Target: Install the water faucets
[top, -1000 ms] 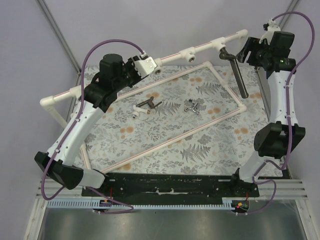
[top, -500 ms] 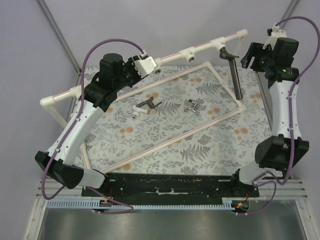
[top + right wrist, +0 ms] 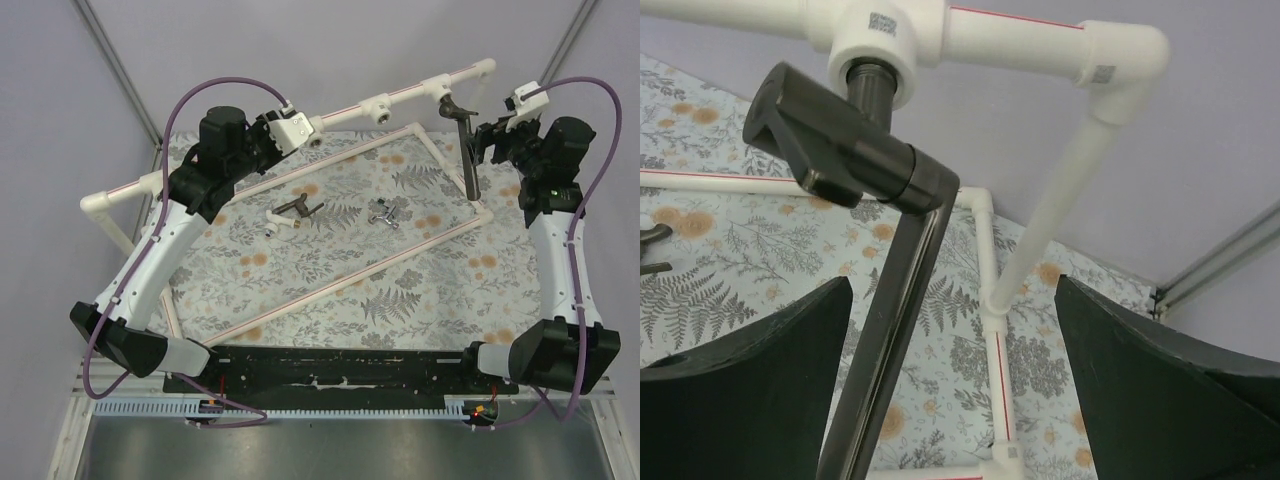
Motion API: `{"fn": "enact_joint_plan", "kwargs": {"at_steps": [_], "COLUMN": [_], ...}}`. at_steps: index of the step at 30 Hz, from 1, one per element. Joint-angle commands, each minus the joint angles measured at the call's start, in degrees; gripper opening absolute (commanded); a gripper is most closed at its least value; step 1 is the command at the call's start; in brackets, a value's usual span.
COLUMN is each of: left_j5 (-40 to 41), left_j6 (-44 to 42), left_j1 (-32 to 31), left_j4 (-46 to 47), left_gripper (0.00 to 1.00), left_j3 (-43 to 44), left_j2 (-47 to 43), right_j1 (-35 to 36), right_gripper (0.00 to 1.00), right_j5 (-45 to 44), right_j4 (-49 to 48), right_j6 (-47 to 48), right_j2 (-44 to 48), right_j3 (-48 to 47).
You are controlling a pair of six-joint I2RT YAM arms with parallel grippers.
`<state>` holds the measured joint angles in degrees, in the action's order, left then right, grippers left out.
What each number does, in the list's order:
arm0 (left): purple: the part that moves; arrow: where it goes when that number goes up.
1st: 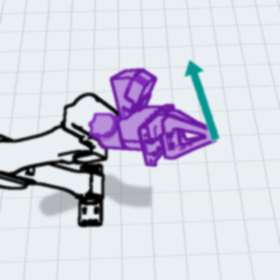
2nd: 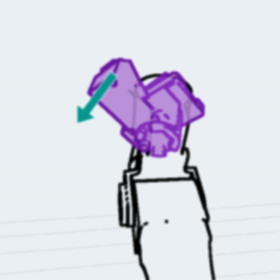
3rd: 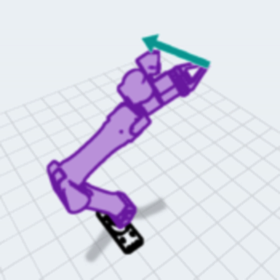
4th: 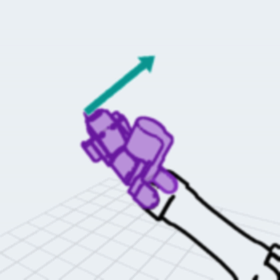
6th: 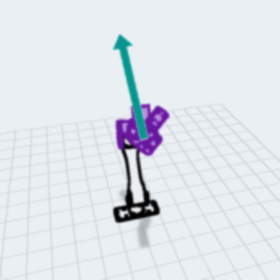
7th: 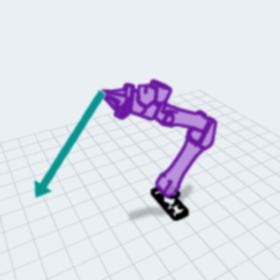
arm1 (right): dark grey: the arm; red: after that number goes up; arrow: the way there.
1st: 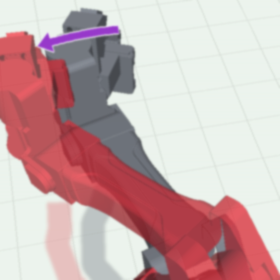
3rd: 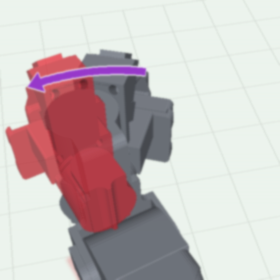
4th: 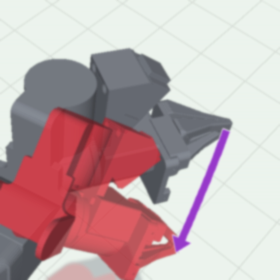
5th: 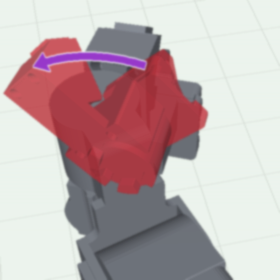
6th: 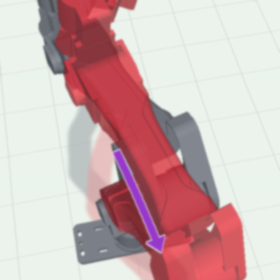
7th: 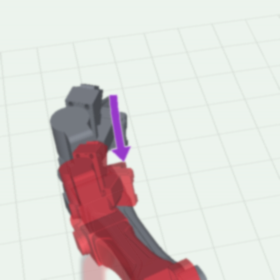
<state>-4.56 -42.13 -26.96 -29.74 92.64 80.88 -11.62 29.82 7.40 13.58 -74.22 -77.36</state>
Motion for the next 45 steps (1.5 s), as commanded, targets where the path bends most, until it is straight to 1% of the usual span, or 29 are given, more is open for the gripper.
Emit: {"fn": "enact_joint_plan", "kwargs": {"at_steps": [1, 4, 6, 8, 16, 24, 25, 27, 29, 31, 34, 37, 38, 39, 42, 43, 45], "left_j5": [0.96, 0.43, 0.51, 0.69, 0.69, -0.10, -0.19, -0.36, -0.63, -0.54, -0.63, -1.07, -1.15, -1.07, -1.24, -1.33, -1.68], "left_j6": [5.65, 5.83, 5.92, 5.83, 6.01, 6.27, 6.27, 6.53, 6.53, 6.80, 7.15, 7.50, 7.59, 7.68, 8.03, 8.11, 8.20], "left_j1": [0.59, 0.59, 0.59, 0.51, 0.51, 0.59, 0.51, 0.51, 0.51, 0.51, 0.51, 0.50, 0.51, 0.51, 0.51, 0.51, 0.51], "left_j4": [-10.96, -10.96, -10.96, -10.96, -10.96, -10.87, -10.87, -10.87, -10.87, -10.87, -10.78, -10.96, -10.96, -10.96, -10.96, -10.96, -10.96], "left_gripper": [0.05, 0.05, 0.05, 0.05, 0.05, 0.05, 0.05, 0.05, 0.05, 0.05, 0.05, 0.05, 0.05, 0.05, 0.05, 0.05, 0.05], "left_j3": [-2.55, -2.64, -2.90, -2.99, -3.08, -2.64, -2.64, -2.81, -2.82, -2.73, -2.82, -2.82, -2.90, -2.99, -3.08, -2.99, -2.99], "left_j2": [3.05, 2.97, 2.79, 2.61, 2.26, 2.44, 2.44, 2.26, 2.18, 2.18, 2.00, 2.00, 2.09, 2.00, 1.74, 1.65, 1.56], "right_j1": [0.10, 0.02, 0.02, 0.19, 1.51, 1.86, 1.86, 1.95, 1.95, 2.04, 1.95, 1.95, 1.95, 1.95, 1.77, 1.86, 2.12], "right_gripper": [0.90, 0.90, 0.89, 0.88, 0.84, 0.81, 0.80, 0.75, 0.67, 0.56, 0.33, 0.17, 0.14, 0.11, 0.10, 0.10, 0.10], "right_j5": [8.32, 8.93, 10.51, 12.71, 13.86, 16.32, 16.23, 15.97, 14.39, 12.20, 6.23, 1.22, -1.15, -4.39, -12.31, -13.81, -13.57], "right_j4": [-16.50, -30.47, -36.37, -39.90, -42.02, -47.38, -48.61, -50.81, -51.69, -51.78, -48.63, -45.20, -43.10, -40.73, -33.61, -33.85, -36.22], "right_j6": [5.23, 0.58, -2.67, -5.14, -7.78, -13.49, -16.19, -19.28, -22.18, -26.04, -34.73, -46.85, -52.90, -59.31, -79.34, -87.24, -100.44], "right_j2": [-0.14, -1.98, -3.73, -5.41, -9.89, -14.02, -14.64, -15.60, -16.31, -16.31, -15.35, -14.12, -13.59, -13.15, -11.66, -11.57, -12.53], "right_j3": [5.46, 8.63, 8.98, 8.72, 8.02, 7.75, 7.93, 8.02, 7.93, 7.93, 7.58, 7.40, 7.66, 7.75, 9.24, 10.12, 10.65]}}
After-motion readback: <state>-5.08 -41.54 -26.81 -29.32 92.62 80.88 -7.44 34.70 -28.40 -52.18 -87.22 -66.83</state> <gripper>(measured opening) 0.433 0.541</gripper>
